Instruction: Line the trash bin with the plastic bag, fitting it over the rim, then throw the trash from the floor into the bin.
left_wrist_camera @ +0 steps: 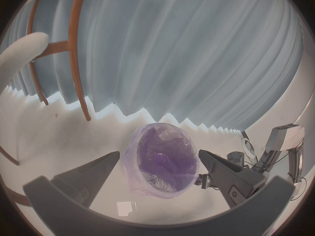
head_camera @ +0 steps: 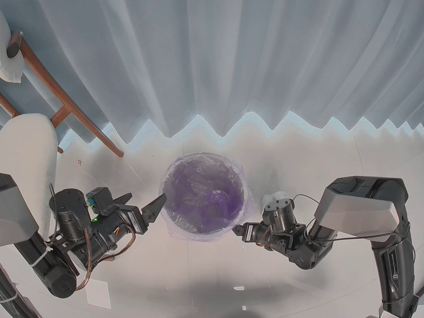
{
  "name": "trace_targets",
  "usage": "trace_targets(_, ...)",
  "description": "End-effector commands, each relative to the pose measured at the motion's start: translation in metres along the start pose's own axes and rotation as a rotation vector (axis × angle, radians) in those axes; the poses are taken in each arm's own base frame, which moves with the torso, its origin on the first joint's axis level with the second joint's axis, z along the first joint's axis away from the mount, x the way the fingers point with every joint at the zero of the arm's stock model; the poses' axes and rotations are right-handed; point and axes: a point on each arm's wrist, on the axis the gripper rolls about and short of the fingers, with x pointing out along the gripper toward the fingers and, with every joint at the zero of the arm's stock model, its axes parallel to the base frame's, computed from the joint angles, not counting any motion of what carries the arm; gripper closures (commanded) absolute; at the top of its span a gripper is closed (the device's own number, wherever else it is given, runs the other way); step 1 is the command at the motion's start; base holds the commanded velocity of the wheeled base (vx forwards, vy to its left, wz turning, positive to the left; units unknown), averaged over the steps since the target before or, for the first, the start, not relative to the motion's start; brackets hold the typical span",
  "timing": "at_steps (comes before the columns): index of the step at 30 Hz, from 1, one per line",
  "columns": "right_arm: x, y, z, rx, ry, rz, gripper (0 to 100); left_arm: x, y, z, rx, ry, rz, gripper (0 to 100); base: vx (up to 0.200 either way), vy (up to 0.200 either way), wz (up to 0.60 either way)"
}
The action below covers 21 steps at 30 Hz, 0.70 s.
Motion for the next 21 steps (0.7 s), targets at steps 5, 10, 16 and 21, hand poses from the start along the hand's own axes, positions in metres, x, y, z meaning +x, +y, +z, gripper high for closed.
trace_targets(5,0.049,-0.006,0.048,0.039,-0.078,-0.024,0,-0.029,-0.006,0.025,-0.051,-0.134,0.034,0,0.0,0.0,0.0)
trace_targets(10,0.068,-0.004,0.07,0.044,-0.093,-0.033,0,-0.03,-0.006,0.027,-0.052,-0.146,0.042,0,0.0,0.0,0.0)
trace_targets(16,0.083,-0.004,0.076,0.045,-0.08,-0.045,0,-0.031,-0.005,0.026,-0.052,-0.142,0.044,0,0.0,0.0,0.0)
trace_targets(21,0.097,-0.013,0.066,0.005,-0.049,-0.073,0,-0.036,-0.005,0.027,-0.052,-0.148,0.042,0,0.0,0.0,0.0)
